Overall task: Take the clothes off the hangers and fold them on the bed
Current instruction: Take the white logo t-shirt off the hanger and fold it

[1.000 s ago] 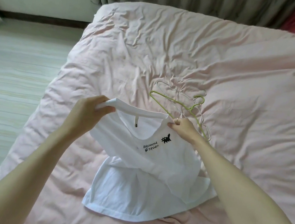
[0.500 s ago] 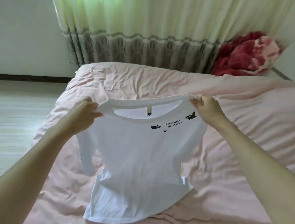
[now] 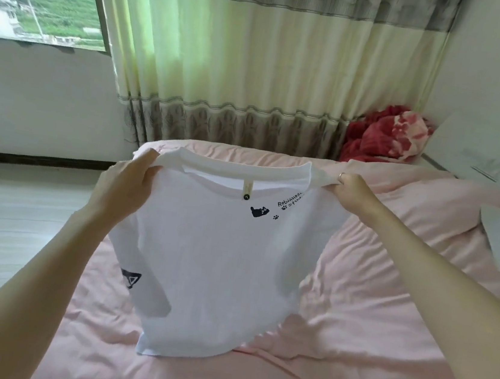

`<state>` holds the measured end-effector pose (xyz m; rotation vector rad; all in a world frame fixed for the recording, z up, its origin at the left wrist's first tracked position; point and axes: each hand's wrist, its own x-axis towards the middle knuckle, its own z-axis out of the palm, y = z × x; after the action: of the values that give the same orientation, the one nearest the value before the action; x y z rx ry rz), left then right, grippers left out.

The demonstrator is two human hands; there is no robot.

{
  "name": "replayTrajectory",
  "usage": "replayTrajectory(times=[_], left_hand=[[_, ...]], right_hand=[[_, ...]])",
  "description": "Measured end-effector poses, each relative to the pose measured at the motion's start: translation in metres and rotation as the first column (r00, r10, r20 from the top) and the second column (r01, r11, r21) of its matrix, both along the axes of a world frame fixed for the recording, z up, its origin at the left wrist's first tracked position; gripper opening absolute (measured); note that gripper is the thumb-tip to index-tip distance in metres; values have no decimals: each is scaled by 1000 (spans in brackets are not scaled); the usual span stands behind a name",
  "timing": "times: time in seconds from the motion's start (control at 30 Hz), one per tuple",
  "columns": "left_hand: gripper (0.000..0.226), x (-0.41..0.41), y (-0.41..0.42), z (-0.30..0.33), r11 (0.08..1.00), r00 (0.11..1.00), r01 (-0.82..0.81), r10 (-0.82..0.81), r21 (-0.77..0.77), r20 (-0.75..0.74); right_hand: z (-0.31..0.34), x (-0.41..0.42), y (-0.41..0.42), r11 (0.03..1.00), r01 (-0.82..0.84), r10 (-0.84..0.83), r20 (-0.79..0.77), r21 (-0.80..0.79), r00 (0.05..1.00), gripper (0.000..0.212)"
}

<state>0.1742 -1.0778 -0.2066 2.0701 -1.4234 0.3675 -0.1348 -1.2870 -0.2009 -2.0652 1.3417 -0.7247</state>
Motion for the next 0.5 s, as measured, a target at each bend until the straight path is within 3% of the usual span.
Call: replayTrajectory(times=[0.1, 0.13, 0.2, 0.27, 0.33, 0.43, 0.5], left_hand=[[47, -17, 36, 5, 982, 998, -41, 30, 185, 64], [54, -22, 48, 6, 961, 995, -65, 43, 267, 90], [49, -21, 62, 3, 917, 990, -80, 28, 392, 137], [35, -15, 74, 1, 910, 995, -62, 26, 410, 94], [28, -9, 84, 0, 957, 1000, -9, 15, 289, -20], [17, -14, 87, 4, 993, 986, -39, 57, 115, -158], [12, -22, 86, 4, 997, 964, -50, 63, 55, -257]], right_hand=[[2, -12, 19, 988, -13, -37, 322, 153, 946, 28], [1, -14, 29, 987, -18, -43, 368, 160, 929, 26], [2, -15, 46, 994, -14, -23, 337, 107, 941, 19], [2, -18, 60, 998, -62, 56, 172, 26, 983, 24], [6, -27, 74, 991, -128, 122, -127, -45, 984, 40], [6, -36, 87, 939, -244, 61, -581, -243, 811, 63], [0, -38, 89, 920, -299, 52, -674, -255, 736, 54]])
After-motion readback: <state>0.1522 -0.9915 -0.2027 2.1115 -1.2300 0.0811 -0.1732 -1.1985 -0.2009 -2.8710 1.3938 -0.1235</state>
